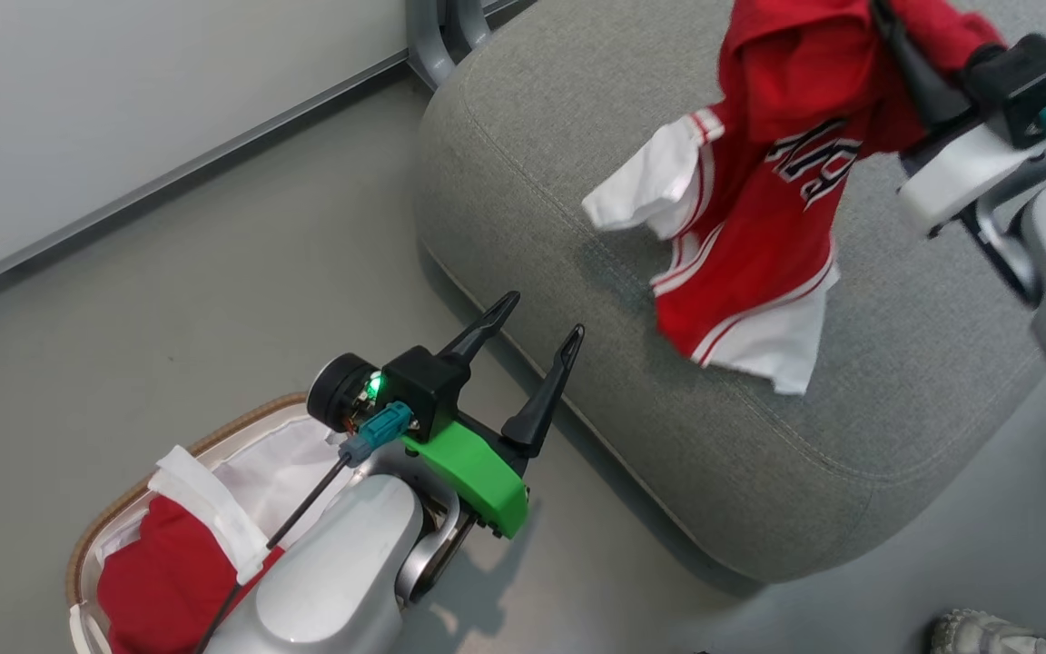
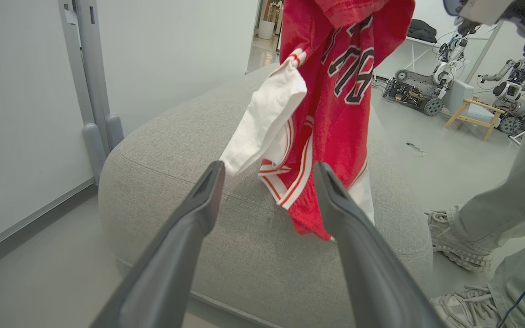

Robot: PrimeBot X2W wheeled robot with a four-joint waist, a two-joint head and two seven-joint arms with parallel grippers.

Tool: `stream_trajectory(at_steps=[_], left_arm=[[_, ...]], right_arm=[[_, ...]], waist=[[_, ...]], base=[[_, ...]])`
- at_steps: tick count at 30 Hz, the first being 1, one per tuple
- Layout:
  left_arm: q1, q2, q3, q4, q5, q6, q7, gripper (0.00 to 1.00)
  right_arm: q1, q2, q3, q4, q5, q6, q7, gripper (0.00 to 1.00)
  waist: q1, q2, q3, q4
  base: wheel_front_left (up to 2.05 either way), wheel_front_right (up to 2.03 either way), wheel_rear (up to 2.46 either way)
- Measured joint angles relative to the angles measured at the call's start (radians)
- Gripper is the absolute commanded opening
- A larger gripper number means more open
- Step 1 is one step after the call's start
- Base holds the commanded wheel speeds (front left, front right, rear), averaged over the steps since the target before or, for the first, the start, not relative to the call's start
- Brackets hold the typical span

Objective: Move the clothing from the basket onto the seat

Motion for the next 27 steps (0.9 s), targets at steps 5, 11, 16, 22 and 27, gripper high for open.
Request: stream_trajectory(at_steps=[5, 11, 16, 22, 27], left_arm=[[-0.036, 0.024, -0.028, -0.003, 0.001, 0.0, 0.0, 1.0], [-0.073, 0.05, -0.055, -0.011, -0.002, 0.0, 0.0, 1.0], [-0.107, 0.068, -0.078, -0.013, -0.004, 0.0, 0.0, 1.0], [-0.145, 0.085, -0.093, -0.014, -0.005, 0.0, 0.0, 1.0], [-0.161, 0.099, -0.098, -0.012, -0.005, 0.0, 0.0, 1.0]], right_arm=[[-0.131, -0.066, -0.009, 0.036, -0.081, 0.0, 0.002, 0.0], [-0.256, -0.119, -0.037, 0.098, -0.104, 0.0, 0.014, 0.0], [-0.29, -0.141, -0.103, 0.163, -0.106, 0.0, 0.025, 0.0], [-0.28, -0.145, -0.211, 0.264, -0.125, 0.0, 0.02, 0.0], [-0.203, -0.106, -0.312, 0.351, -0.137, 0.0, 0.009, 0.0]], waist=[[0.0, 0.0, 0.05, 0.029], [0.0, 0.0, 0.115, 0.07], [0.0001, 0.0, 0.175, 0.102], [0.0001, 0.0, 0.253, 0.144], [0.0001, 0.0, 0.314, 0.173]], base=[[0.0, 0.0, 0.0], [0.0, 0.0, 0.0], [0.0, 0.0, 0.0], [0.0, 0.0, 0.0], [0.0, 0.0, 0.0]])
